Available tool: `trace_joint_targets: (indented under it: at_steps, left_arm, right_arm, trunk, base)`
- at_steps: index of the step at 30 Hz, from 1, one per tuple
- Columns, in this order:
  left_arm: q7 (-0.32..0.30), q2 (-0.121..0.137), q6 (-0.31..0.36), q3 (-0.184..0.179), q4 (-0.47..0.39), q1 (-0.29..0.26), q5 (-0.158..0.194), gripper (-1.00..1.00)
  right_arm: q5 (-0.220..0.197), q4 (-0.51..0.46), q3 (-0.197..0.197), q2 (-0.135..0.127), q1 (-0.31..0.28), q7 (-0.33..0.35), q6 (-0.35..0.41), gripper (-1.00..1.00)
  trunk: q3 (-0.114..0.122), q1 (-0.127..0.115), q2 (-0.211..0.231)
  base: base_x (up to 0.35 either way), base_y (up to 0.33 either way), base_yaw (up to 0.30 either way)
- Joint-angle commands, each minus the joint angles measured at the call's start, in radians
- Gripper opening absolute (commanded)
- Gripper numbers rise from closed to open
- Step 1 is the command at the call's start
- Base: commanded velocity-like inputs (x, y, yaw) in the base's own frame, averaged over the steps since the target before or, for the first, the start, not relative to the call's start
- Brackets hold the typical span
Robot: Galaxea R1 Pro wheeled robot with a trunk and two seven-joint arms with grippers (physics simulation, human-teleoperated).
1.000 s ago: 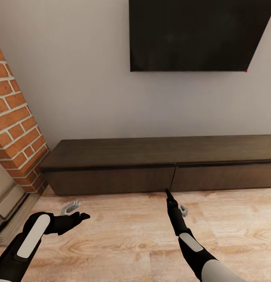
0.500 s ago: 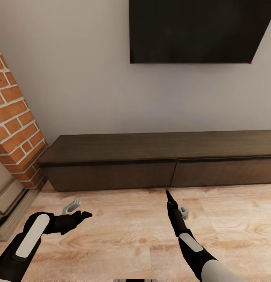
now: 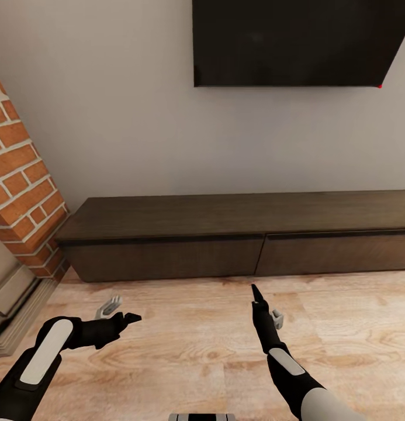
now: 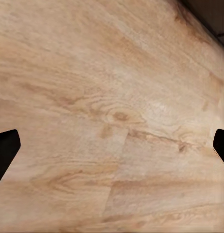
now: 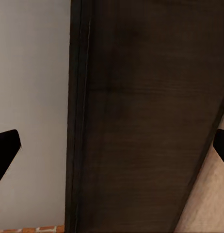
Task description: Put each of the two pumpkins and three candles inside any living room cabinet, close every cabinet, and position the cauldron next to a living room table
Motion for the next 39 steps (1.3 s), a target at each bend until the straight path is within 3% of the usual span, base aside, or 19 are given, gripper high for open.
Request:
trace_joint_targets:
  at_steps: [1,24,26,29,36,38,39]
  left_arm:
    - [0.010,0.001,0.002,0.000,-0.002,0.000,0.013,1.00]
    - [0.008,0.004,0.003,0.007,-0.002,0.001,0.026,1.00]
    - [0.007,0.003,0.005,-0.006,-0.002,0.001,0.077,1.00]
    - [0.007,0.014,0.005,-0.047,-0.003,0.001,0.212,1.00]
    - [0.007,0.103,0.005,-0.121,-0.016,0.003,0.452,1.00]
    - [0.007,0.121,0.005,-0.140,-0.021,0.003,0.504,1.00]
    - [0.007,0.125,0.005,-0.148,-0.024,0.003,0.514,1.00]
  right_arm:
    - [-0.014,0.001,0.009,-0.001,-0.001,0.004,-0.007,1.00]
    - [-0.028,0.002,0.008,0.001,-0.001,0.001,-0.007,1.00]
    - [-0.028,0.002,0.008,0.001,-0.001,0.000,-0.006,1.00]
    - [-0.028,0.002,0.008,0.001,-0.001,-0.001,-0.006,1.00]
    - [-0.028,0.001,0.008,0.001,-0.001,0.000,-0.005,1.00]
    - [-0.028,0.001,0.008,0.001,-0.001,0.000,-0.004,1.00]
    - [-0.028,0.001,0.008,0.001,-0.001,0.000,0.001,1.00]
  trunk:
    - [-0.001,0.000,0.000]
    - [-0.001,0.000,0.000]
    - [-0.001,0.000,0.000]
    - [-0.001,0.000,0.000]
    - [-0.001,0.000,0.000]
    - [-0.001,0.000,0.000]
    - [-0.001,0.000,0.000]
  base:
    - [0.068,0.000,0.000]
    - [0.258,0.000,0.000]
    - [0.250,0.000,0.000]
    - [0.112,0.000,0.000]
    - [0.031,0.000,0.000]
    - [0.206,0.000,0.000]
    - [0.212,0.000,0.000]
